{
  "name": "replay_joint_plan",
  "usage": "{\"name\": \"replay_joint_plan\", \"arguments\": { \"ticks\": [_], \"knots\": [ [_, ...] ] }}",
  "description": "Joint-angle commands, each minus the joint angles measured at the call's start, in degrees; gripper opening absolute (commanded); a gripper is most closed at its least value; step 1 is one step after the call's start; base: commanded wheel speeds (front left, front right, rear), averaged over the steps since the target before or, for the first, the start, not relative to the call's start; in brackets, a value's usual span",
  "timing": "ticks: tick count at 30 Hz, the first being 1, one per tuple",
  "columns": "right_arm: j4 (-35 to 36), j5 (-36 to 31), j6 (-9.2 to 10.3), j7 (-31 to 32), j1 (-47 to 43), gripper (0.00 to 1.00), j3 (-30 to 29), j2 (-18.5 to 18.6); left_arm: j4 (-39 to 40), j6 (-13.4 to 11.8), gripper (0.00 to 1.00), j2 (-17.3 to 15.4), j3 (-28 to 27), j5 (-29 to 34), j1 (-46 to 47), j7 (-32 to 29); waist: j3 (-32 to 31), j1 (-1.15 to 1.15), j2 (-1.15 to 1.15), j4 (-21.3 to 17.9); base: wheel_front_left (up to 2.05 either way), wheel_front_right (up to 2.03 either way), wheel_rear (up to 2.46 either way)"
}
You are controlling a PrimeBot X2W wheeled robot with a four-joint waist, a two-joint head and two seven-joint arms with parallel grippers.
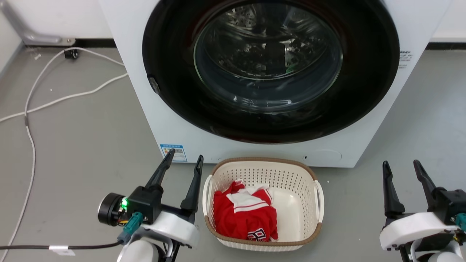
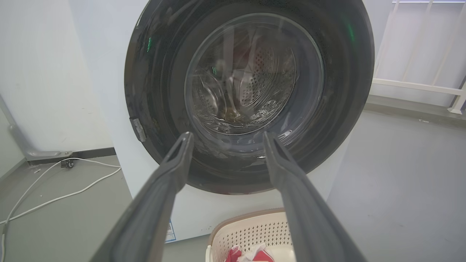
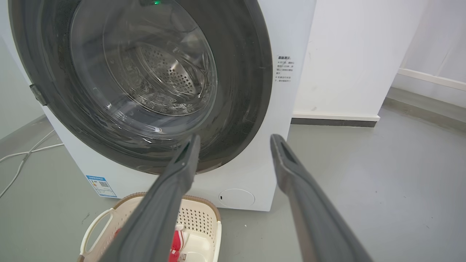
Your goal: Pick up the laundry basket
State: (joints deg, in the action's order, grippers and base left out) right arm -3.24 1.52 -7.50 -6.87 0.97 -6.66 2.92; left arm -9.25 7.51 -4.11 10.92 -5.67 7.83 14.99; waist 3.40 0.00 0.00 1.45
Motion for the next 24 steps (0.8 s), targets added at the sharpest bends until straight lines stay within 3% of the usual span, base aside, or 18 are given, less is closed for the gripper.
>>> {"name": "replay_joint_plan", "arguments": {
  "ticks": [1, 15, 24],
  "knots": [
    [0.1, 0.2, 0.02, 0.1, 1.0, 1.0, -0.1, -0.1, -0.1, 0.0, 1.0, 0.1, -0.2, 0.4, 1.0, 0.3, 1.2, 0.0, 0.0, -0.1, 0.0, 0.0, 0.0],
    [-3.6, 0.5, 0.02, 1.5, 9.4, 1.0, 1.1, -0.1, -6.4, -0.1, 1.0, -0.4, -3.1, -1.0, 10.5, 0.2, 16.5, 0.0, 0.0, -1.6, 0.0, 0.0, 0.0],
    [-14.1, 1.1, 0.02, 0.8, 16.3, 1.0, 2.6, 0.0, -18.2, -0.1, 1.0, -2.3, -1.4, -5.8, 18.8, 0.2, 26.8, 0.0, 0.0, -2.2, 0.0, 0.0, 0.0]
  ]
}}
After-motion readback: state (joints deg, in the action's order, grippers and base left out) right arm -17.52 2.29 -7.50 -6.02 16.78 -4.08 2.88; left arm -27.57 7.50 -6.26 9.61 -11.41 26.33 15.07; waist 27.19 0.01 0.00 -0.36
